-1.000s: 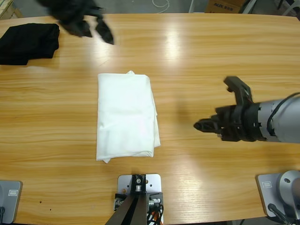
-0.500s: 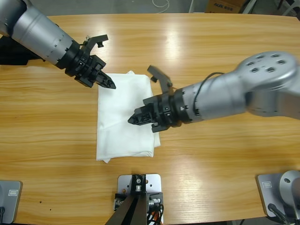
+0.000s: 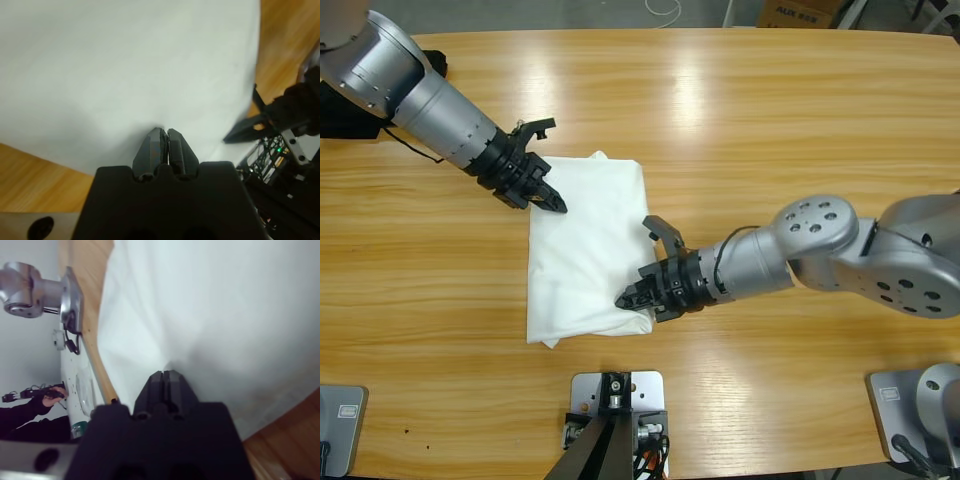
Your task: Fold clothes
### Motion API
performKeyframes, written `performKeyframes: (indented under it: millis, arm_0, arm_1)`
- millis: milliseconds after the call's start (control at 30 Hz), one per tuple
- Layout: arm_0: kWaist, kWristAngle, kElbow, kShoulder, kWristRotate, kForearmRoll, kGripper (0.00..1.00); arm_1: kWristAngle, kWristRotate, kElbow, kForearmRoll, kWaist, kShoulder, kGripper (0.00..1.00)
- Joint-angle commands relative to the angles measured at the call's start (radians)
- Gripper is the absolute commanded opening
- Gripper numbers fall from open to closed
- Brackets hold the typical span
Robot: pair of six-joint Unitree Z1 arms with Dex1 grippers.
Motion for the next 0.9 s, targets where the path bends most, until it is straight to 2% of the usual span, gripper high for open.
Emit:
performKeyframes:
  millis: [33, 333, 567, 667, 700, 767, 800, 833, 900]
  arm_0:
    - [0.031, 0.062, 0.02, 0.111, -0.056, -0.025, 0.0]
    - [0.119, 0.208, 0.001, 0.075, -0.082, -0.011, 0.0]
    - [0.103, 0.175, -0.011, 0.016, -0.086, -0.015, 0.0]
    - [0.098, 0.099, -0.019, -0.107, -0.081, -0.032, 0.0]
    - [0.09, 0.077, -0.029, -0.159, -0.079, -0.032, 0.0]
    - [0.066, 0.065, -0.051, -0.267, -0.079, -0.029, 0.0]
    - [0.055, 0.067, -0.057, -0.3, -0.081, -0.025, 0.097]
    - [0.048, 0.069, -0.056, -0.321, -0.08, -0.017, 0.279]
    - [0.038, 0.084, -0.023, -0.336, -0.079, -0.011, 0.37]
  arm_1:
    - [-0.001, 0.023, 0.076, -0.108, -0.004, 0.139, 0.0]
    - [-0.033, 0.032, 0.103, -0.126, -0.004, 0.094, 0.0]
    - [-0.059, 0.036, 0.125, -0.125, -0.004, 0.073, 0.0]
    - [-0.071, 0.034, 0.135, -0.106, -0.004, -0.047, 0.0]
    - [-0.073, 0.021, 0.132, -0.021, -0.004, -0.14, 0.0]
    - [-0.109, -0.06, -0.018, 0.36, 0.004, -0.381, 0.0]
    - [-0.125, -0.098, -0.122, 0.537, 0.007, -0.462, 0.0]
    - [-0.133, -0.124, -0.21, 0.664, 0.007, -0.505, 0.0]
    - [-0.134, -0.153, -0.338, 0.804, 0.007, -0.505, 0.0]
